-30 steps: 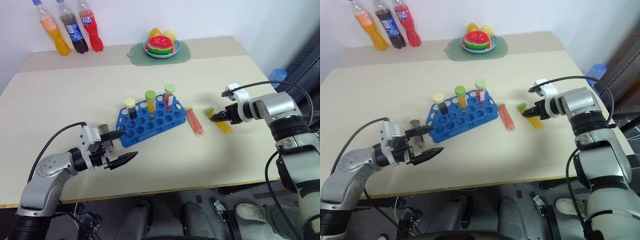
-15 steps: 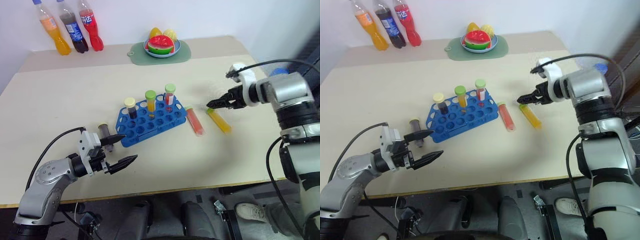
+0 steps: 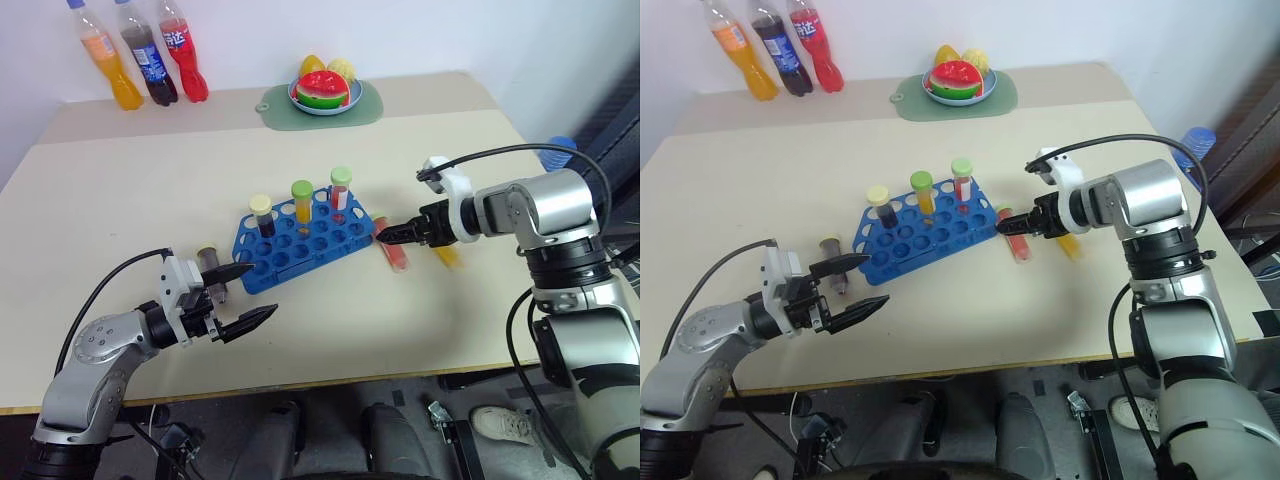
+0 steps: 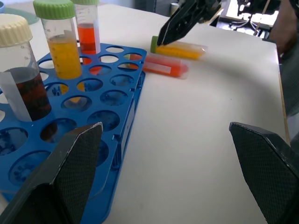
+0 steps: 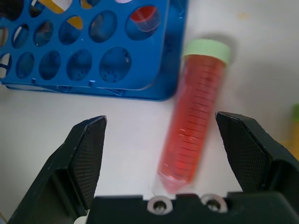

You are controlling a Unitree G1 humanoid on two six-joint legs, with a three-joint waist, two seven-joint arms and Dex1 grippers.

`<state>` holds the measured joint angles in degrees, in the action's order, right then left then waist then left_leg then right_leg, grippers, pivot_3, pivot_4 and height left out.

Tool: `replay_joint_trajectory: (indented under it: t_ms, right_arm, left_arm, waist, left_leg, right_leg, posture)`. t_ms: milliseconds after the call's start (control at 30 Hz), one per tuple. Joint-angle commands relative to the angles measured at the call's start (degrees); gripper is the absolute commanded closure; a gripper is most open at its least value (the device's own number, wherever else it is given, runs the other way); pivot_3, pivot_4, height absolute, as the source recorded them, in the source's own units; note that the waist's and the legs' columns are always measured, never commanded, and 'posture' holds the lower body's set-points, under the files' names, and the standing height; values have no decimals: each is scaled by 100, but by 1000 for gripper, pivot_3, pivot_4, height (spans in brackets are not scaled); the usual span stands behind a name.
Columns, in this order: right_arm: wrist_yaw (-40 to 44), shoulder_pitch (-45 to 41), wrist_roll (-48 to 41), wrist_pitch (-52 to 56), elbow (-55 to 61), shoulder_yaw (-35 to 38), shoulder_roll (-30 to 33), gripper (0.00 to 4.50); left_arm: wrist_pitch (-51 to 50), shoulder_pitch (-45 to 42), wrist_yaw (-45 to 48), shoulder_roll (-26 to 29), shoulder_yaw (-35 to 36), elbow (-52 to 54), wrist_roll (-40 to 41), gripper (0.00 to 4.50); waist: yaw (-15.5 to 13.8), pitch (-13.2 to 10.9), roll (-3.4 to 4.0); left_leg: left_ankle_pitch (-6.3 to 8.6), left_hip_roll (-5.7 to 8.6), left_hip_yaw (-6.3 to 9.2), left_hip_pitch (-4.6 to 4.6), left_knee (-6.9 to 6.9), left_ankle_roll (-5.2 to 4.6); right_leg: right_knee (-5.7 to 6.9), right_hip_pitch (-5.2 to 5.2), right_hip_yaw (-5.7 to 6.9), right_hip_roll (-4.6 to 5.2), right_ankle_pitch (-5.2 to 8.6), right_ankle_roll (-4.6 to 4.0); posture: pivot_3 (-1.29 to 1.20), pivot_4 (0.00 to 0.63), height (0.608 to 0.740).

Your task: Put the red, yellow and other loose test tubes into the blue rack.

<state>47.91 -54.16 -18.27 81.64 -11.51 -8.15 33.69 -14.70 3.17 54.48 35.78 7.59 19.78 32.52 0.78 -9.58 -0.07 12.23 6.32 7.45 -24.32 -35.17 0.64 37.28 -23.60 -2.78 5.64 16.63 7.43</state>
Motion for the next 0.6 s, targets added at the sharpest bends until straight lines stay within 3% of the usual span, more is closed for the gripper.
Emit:
replay_joint_trajectory:
  t_ms: [33, 267, 400, 500, 600]
  right_arm:
    - [-355, 22, -18, -50, 17, 171, -170, 404]
    - [-1025, 123, 105, -237, -208, 156, -526, 404]
    - [-1227, 422, 392, -725, -25, -338, -424, 404]
    - [-1299, 637, 536, -954, 190, -576, -318, 1287]
    - [-1372, 815, 661, -1061, 446, -722, -191, 2761]
  left_arm:
    - [48, 44, -16, -3, 73, 141, 26, 0]
    - [43, 185, -61, 8, 130, 237, 43, 0]
    - [37, 235, -100, -2, 116, 283, 54, 0]
    - [43, 235, -117, -15, 90, 279, 47, 0]
    - [44, 221, -129, -29, 77, 263, 47, 0]
  waist:
    - [2, 0, 0]
    - [0, 1, -1]
    - [7, 8, -6]
    - [-2, 15, -15]
    - [-14, 16, -17]
  left_leg:
    - [0, 0, 0, 0, 0, 0]
    - [-1, 0, 0, 0, -2, 0]
    - [0, 1, -1, 1, -2, 0]
    - [-1, 0, 0, 12, -3, 1]
    - [-1, 1, 1, 15, -3, 1]
  right_leg:
    - [0, 0, 0, 0, 0, 0]
    - [2, 0, 0, 0, 0, 0]
    - [2, 2, 0, 0, 0, 0]
    - [3, 11, 0, -2, 0, 0]
    - [2, 16, 2, -2, 0, 0]
  posture:
    - [0, 150, 740]
    - [0, 150, 740]
    - [0, 150, 740]
    - [0, 150, 740]
    - [0, 150, 740]
